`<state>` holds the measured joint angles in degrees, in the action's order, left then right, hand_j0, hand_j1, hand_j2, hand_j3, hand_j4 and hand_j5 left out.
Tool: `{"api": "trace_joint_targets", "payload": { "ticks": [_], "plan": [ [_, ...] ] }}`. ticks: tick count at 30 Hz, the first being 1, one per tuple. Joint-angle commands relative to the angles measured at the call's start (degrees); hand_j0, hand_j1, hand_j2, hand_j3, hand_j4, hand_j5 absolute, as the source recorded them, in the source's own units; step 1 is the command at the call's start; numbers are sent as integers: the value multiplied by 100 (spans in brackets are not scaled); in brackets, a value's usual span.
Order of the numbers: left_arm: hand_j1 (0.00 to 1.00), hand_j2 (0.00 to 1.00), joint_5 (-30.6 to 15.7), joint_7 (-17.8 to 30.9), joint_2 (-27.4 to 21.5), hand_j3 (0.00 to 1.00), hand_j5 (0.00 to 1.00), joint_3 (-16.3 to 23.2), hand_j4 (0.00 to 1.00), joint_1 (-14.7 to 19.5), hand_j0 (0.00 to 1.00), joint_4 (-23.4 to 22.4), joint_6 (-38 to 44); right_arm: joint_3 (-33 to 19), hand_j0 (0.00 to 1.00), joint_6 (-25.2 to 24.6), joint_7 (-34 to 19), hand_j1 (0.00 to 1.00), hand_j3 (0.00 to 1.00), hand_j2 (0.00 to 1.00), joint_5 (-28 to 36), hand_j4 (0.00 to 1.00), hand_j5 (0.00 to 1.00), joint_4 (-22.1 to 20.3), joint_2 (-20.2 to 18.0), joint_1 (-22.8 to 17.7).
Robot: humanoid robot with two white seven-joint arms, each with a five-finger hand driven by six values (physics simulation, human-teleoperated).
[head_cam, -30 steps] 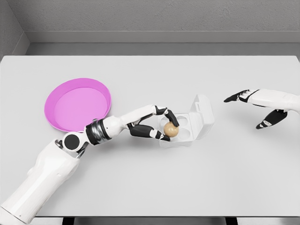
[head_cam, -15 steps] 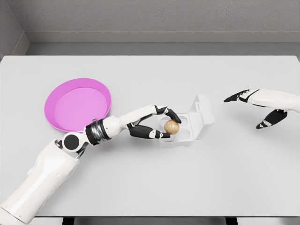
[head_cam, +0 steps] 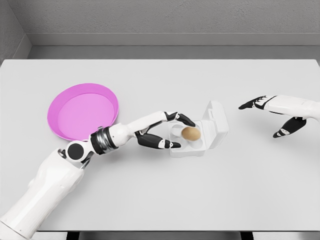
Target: Pack egg into the box and close the box lid
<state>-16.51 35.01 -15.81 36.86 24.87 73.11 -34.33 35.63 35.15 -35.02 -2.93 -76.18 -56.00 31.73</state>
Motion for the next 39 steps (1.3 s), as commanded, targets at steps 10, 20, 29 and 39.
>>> {"api": "trace_joint_targets", "payload": {
  "ticks": [10,20,29,39],
  "plan": [
    [77,77,-177,-1,-72,77,77,-21,77,53,77,72,-67,-29,100,-15,2,100,100,100,39,100,100,16,-16,18],
    [79,79,-168,-1,-107,79,79,-21,79,53,79,72,-67,-73,100,-15,2,100,100,100,39,100,100,25,28,193],
    [80,80,-177,-1,-115,80,80,-21,80,70,80,72,-67,-3,100,-15,2,100,100,100,39,100,100,25,133,237],
    [100,100,-1064,-1,-1407,100,100,-12,100,149,100,1179,-67,50,100,-15,2,100,100,100,39,100,100,16,125,-88]
  ]
}}
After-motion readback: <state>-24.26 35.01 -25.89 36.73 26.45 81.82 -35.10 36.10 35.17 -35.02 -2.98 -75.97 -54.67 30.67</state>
